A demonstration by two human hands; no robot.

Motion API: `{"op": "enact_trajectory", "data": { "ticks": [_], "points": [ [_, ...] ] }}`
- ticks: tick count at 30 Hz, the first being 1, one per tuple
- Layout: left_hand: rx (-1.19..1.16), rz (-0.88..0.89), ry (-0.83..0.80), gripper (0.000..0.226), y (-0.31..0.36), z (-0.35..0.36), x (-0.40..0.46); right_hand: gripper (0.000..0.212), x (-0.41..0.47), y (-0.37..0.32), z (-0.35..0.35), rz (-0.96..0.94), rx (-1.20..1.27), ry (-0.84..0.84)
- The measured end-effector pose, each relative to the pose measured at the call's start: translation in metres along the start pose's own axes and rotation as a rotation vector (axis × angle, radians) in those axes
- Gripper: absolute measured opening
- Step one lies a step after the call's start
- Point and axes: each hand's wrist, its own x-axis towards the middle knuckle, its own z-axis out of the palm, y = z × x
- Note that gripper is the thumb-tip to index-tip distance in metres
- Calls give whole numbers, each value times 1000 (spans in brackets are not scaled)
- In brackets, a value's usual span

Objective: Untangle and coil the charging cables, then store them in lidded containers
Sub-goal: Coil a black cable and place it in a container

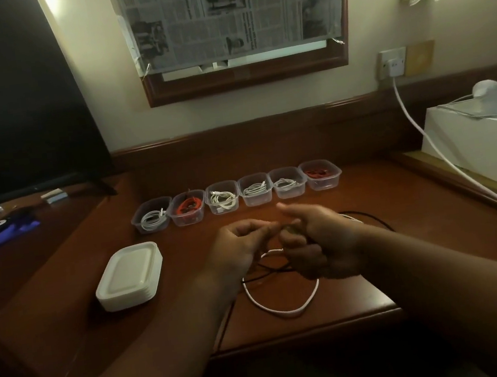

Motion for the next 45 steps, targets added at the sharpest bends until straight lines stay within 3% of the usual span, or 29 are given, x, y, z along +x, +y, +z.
{"op": "enact_trajectory", "data": {
  "ticks": [2, 4, 5, 7, 9, 11, 13, 15, 17, 20, 22, 25, 28, 33, 37, 42, 45],
  "points": [
    [-155, -112, 66, 8, -2, 7, -3, 60, -6, -6, 9, -203, 358, -76],
    [-173, -162, 47, 12, -9, 14, -8, 54, -5, -11, 17, -446, 503, 70],
    [-138, -162, 11, 14, -12, 18, -12, 52, -4, -13, 18, -553, 434, 190],
    [18, -95, -65, 18, -16, 23, -18, 48, 2, -13, 13, -707, 8, 456],
    [281, 62, -110, 18, -13, 23, -20, 43, 6, -7, 7, -711, -682, 692],
    [489, 225, -145, 18, -8, 16, -18, 39, 7, 3, 3, -559, -1268, 747],
    [685, 373, -101, 24, -8, 4, -14, 42, 4, 13, 5, -465, -1517, 726],
    [812, 473, -43, 14, -8, -6, -9, 53, 3, 16, 8, -346, -1401, 661],
    [774, 499, -42, 16, -6, -12, -8, 61, 0, 14, 12, -219, -1066, 523],
    [321, 329, -80, 15, 6, -12, -13, 60, -12, 4, 14, -123, -484, 201],
    [23, 144, -93, 26, 9, -9, -16, 60, -17, -3, 13, -101, -220, 5],
    [-267, 5, -120, 40, 2, 3, -16, 58, -15, -5, 16, -163, 35, -227],
    [-396, -76, -137, 73, 2, 19, -23, 55, -8, -3, 16, -268, 184, -320],
    [-163, -58, -54, 47, -3, 25, -26, 51, -5, 12, 6, -313, 75, -132],
    [-54, -7, -88, 66, -12, 25, -26, 52, 0, 23, 1, -302, -57, 49],
    [-38, 31, -86, 59, -21, 31, -22, 55, 10, 27, 7, -357, -201, 279],
    [-56, 79, -73, 61, -26, 33, -14, 46, 18, 19, 4, -314, -283, 542]
  ]
}}
